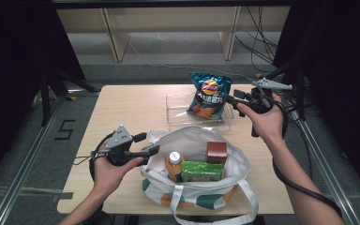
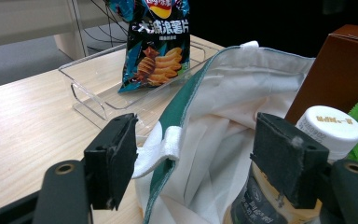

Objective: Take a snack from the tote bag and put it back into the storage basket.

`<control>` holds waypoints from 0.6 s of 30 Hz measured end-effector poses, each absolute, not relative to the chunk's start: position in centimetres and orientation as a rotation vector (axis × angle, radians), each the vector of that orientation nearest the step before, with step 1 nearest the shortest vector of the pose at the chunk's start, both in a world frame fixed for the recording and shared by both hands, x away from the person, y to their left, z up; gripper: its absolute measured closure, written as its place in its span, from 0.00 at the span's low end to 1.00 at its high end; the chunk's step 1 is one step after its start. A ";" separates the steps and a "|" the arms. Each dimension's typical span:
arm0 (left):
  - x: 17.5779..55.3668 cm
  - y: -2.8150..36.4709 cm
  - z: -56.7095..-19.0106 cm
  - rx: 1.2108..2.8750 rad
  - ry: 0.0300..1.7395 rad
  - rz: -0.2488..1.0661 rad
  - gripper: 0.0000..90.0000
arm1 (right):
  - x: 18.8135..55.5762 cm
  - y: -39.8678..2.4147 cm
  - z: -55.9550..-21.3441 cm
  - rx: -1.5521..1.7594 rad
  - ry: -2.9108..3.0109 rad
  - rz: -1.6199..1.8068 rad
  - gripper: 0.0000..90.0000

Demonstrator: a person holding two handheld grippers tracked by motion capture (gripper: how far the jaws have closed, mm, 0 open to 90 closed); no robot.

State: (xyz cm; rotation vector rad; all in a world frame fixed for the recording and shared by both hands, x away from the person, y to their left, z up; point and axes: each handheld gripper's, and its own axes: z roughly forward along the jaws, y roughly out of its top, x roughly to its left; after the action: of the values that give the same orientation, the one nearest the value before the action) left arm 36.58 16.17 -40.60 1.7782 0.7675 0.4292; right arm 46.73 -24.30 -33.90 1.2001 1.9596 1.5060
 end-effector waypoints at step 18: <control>36.5 16.0 -40.5 1.787 0.758 0.437 0.33 | 37.2 -24.2 -35.7 1.157 2.105 1.604 0.45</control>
State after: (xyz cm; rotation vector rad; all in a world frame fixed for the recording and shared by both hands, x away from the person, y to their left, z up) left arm 36.50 16.00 -40.52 1.7870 0.7585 0.4371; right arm 37.19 -24.20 -35.74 1.1566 2.1053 1.6043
